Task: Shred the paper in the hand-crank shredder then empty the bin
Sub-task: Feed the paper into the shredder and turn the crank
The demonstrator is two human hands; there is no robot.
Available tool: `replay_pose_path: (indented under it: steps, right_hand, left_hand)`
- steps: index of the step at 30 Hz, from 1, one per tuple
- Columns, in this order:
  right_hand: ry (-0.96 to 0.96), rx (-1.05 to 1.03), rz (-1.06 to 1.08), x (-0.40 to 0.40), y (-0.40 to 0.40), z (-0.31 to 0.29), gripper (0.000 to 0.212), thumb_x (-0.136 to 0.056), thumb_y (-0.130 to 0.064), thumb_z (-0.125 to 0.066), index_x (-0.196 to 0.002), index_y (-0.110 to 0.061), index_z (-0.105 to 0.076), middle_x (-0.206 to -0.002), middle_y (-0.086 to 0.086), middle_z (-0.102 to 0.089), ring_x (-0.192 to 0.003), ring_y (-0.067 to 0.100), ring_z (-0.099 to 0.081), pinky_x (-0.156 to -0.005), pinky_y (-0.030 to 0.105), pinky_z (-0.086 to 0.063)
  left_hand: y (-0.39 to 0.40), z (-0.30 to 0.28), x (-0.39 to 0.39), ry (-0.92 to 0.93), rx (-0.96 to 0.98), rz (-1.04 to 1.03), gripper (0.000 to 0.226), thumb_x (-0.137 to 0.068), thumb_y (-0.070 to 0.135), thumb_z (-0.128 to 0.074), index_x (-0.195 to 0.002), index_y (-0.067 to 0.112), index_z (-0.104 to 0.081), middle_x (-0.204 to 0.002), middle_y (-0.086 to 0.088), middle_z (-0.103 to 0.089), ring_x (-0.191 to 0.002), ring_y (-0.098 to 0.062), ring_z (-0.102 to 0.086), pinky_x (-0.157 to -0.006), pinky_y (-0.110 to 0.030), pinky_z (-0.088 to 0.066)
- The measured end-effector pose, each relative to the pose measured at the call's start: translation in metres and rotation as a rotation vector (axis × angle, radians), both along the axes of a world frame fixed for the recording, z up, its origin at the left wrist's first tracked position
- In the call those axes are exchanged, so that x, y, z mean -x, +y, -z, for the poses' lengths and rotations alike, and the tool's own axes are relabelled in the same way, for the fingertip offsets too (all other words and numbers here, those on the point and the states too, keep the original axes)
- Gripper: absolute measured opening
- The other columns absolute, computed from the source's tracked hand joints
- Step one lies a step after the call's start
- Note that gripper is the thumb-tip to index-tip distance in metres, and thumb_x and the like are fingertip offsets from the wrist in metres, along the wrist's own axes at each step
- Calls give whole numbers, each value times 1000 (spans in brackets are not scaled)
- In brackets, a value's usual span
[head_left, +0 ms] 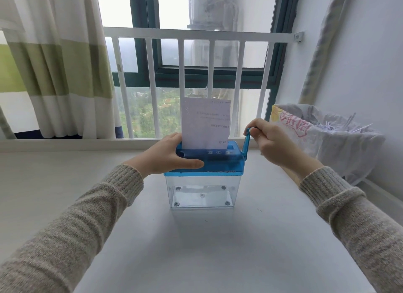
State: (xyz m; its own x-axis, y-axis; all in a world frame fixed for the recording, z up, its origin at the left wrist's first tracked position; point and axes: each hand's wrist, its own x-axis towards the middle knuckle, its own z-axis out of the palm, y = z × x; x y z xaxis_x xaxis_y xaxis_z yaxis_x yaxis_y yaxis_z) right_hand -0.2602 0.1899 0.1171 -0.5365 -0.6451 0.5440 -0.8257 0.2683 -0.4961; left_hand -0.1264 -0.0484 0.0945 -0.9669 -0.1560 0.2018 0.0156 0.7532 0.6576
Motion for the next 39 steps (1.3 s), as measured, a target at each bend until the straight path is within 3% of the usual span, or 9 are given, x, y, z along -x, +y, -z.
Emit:
replay_pose_path:
  steps: [4, 8, 16, 28, 34, 39]
  right_hand:
    - [-8, -60, 26, 1, -1, -4, 20, -102, -9, -36, -92, -6, -53, -66, 2, -51, -56, 13, -39, -46, 15, -35]
    - [76, -149, 66, 4, 3, -6, 19, -101, -12, -37, -90, -9, -53, -67, 6, -55, -58, 19, -45, -54, 37, -41]
    - [-3, -167, 28, 1, 5, -15, 22, -102, -12, -36, -92, -7, -55, -62, -2, -48, -54, 13, -39, -51, 24, -34]
    - [-35, -179, 80, 8, -7, -14, 26, -102, -14, -32, -91, -2, -52, -65, 1, -48, -59, 15, -40, -55, 28, -35]
    - [-58, -144, 109, 19, -17, -6, 22, -100, -8, -31, -88, 1, -47, -67, 5, -50, -62, 18, -39, -59, 37, -37]
    - [-83, -138, 81, 23, -19, -5, 25, -101, -9, -31, -90, 3, -49, -69, 5, -51, -63, 17, -41, -60, 34, -36]
  left_hand:
    - [-1, 0, 0, 7, 9, 6, 69, -74, 48, -75, -131, 25, -45, -120, 2, -53, -104, -16, -55, -89, -31, -53]
    - [0, -1, 0, 9, -2, 18, 68, -74, 45, -75, -132, 24, -45, -120, 2, -53, -104, -14, -55, -87, -27, -53]
    - [0, -1, -1, 13, -9, 29, 67, -74, 44, -74, -130, 27, -44, -120, 2, -53, -103, -13, -54, -83, -22, -51]
    - [-4, 1, 0, 16, -10, 39, 72, -69, 52, -75, -131, 30, -45, -123, 3, -52, -108, -16, -54, -93, -33, -51]
    - [-3, 1, 2, 23, -11, 47, 62, -74, 46, -76, -125, 34, -45, -121, 4, -53, -107, -15, -53, -92, -32, -51]
    - [-4, 1, 1, 20, -22, 55, 67, -69, 51, -77, -126, 32, -46, -120, 4, -53, -106, -14, -54, -91, -31, -52]
